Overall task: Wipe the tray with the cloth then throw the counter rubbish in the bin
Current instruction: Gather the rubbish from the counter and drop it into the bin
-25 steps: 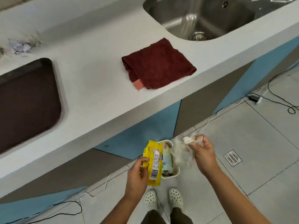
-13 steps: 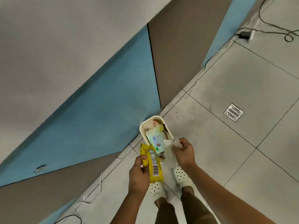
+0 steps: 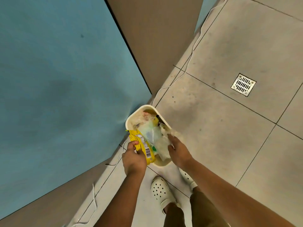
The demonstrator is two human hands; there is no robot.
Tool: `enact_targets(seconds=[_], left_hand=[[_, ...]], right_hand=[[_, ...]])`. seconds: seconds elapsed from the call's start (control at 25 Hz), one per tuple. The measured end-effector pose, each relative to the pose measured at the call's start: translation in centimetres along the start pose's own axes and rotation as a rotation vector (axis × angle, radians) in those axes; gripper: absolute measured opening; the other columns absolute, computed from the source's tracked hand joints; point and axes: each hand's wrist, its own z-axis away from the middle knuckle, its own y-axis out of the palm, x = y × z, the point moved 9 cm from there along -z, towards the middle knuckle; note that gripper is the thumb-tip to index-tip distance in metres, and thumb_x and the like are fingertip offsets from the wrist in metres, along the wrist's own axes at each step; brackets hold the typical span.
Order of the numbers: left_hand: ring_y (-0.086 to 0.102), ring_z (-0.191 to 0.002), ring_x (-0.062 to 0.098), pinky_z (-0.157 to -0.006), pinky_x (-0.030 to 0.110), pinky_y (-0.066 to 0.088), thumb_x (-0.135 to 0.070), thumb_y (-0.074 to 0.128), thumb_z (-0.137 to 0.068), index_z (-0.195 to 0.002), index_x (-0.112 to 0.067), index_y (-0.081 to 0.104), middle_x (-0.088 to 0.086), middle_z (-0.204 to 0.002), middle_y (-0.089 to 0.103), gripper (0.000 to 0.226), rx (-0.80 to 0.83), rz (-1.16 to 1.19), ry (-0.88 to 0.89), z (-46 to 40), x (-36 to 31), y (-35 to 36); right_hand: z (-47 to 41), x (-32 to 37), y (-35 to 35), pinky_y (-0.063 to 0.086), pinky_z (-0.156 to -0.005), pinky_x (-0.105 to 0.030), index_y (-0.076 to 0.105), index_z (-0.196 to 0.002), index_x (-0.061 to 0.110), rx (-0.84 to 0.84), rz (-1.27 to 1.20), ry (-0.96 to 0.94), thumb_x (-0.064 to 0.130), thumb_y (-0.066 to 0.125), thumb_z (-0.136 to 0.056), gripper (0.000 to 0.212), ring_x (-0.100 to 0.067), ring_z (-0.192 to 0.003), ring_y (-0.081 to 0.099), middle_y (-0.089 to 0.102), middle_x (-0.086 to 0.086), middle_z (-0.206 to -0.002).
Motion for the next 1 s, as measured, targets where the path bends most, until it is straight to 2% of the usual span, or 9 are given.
enact_targets(seconds=[0.16, 0.32, 0.48, 0.56, 0.68, 0.76, 0.84, 0.92, 1.0], left_hand=[[0.058, -0.106, 0.028, -0.077, 0.025, 0.042, -0.005, 0.050, -0.091, -0.120, -0.016, 0.057, 0.011, -0.121, 0.062, 0.031, 0.060, -0.037, -0.021, -1.7, 0.6, 3.2], [0.059, -0.103, 0.029, -0.083, 0.030, 0.046, -0.007, 0.052, -0.090, -0.120, -0.017, 0.056, 0.013, -0.115, 0.063, 0.032, 0.127, -0.099, 0.047, -3.4, 1.0, 5.9], [0.061, -0.100, 0.028, -0.079, 0.028, 0.046, -0.012, 0.055, -0.089, -0.121, -0.019, 0.056, 0.011, -0.114, 0.063, 0.033, 0.237, -0.183, 0.101, -5.1, 0.8, 8.4], [0.059, -0.107, 0.026, -0.084, 0.027, 0.044, -0.015, 0.054, -0.091, -0.126, -0.020, 0.054, 0.009, -0.120, 0.061, 0.036, 0.355, -0.212, 0.145, -5.1, 0.3, 9.9], [0.051, -0.121, 0.024, -0.097, 0.027, 0.040, -0.011, 0.050, -0.092, -0.137, -0.025, 0.044, 0.007, -0.135, 0.053, 0.047, 0.496, -0.186, 0.210, -4.3, 0.2, 11.0], [0.050, -0.123, 0.023, -0.100, 0.029, 0.040, -0.008, 0.054, -0.089, -0.142, -0.028, 0.036, 0.004, -0.138, 0.049, 0.059, 0.460, -0.126, 0.275, -3.8, 0.2, 10.4], [0.054, -0.118, 0.024, -0.098, 0.032, 0.045, -0.006, 0.061, -0.084, -0.142, -0.027, 0.031, 0.005, -0.136, 0.050, 0.069, 0.367, 0.016, 0.268, -3.6, 0.4, 9.4], [0.060, -0.107, 0.026, -0.089, 0.029, 0.048, -0.008, 0.063, -0.085, -0.136, -0.019, 0.037, 0.009, -0.128, 0.056, 0.058, 0.289, 0.123, 0.212, -3.4, 0.7, 8.7], [0.059, -0.107, 0.028, -0.088, 0.029, 0.046, -0.013, 0.053, -0.092, -0.131, -0.012, 0.044, 0.012, -0.125, 0.058, 0.040, 0.328, 0.067, 0.209, -2.8, 0.7, 9.3]], right_hand=[[-3.2, -2.7, 4.1, 0.017, -0.114, -0.030, 0.008, -0.149, 0.008, 0.218, 0.231, 0.115, 0.019, 0.028, -0.101, 0.053, -0.028, -0.143, 0.015, 0.008, -0.015, -0.156], [-6.2, -4.4, 5.9, 0.016, -0.115, -0.034, -0.001, -0.148, 0.002, 0.244, 0.350, 0.219, 0.024, 0.027, -0.101, 0.059, -0.030, -0.144, 0.014, 0.006, -0.016, -0.157], [-8.0, -6.6, 7.8, 0.009, -0.118, -0.037, -0.014, -0.146, 0.002, 0.319, 0.442, 0.312, 0.028, 0.035, -0.098, 0.073, -0.030, -0.145, 0.006, -0.006, -0.015, -0.157], [-8.1, -6.5, 8.0, 0.012, -0.118, -0.040, -0.010, -0.146, 0.002, 0.311, 0.506, 0.317, 0.026, 0.035, -0.098, 0.070, -0.032, -0.144, 0.009, -0.007, -0.016, -0.156], [-7.2, -4.9, 6.6, 0.026, -0.113, -0.039, 0.005, -0.148, 0.007, 0.208, 0.514, 0.263, 0.025, 0.042, -0.095, 0.067, -0.031, -0.139, 0.026, 0.011, -0.015, -0.155], [-5.5, -3.6, 5.2, 0.032, -0.110, -0.037, 0.015, -0.148, 0.012, 0.146, 0.468, 0.194, 0.022, 0.044, -0.092, 0.064, -0.030, -0.135, 0.032, 0.021, -0.012, -0.152], [-3.3, -2.5, 3.7, 0.039, -0.104, -0.036, 0.029, -0.143, 0.015, 0.079, 0.448, 0.124, 0.015, 0.045, -0.091, 0.055, -0.027, -0.132, 0.035, 0.028, -0.007, -0.147], [-1.5, -1.6, 2.6, 0.044, -0.097, -0.035, 0.039, -0.136, 0.016, 0.023, 0.508, 0.067, 0.010, 0.043, -0.090, 0.046, -0.025, -0.126, 0.040, 0.035, -0.004, -0.139], [-1.1, -1.7, 2.5, 0.046, -0.093, -0.035, 0.044, -0.131, 0.013, 0.060, 0.579, 0.077, 0.007, 0.041, -0.090, 0.042, -0.025, -0.121, 0.045, 0.040, -0.006, -0.132]])
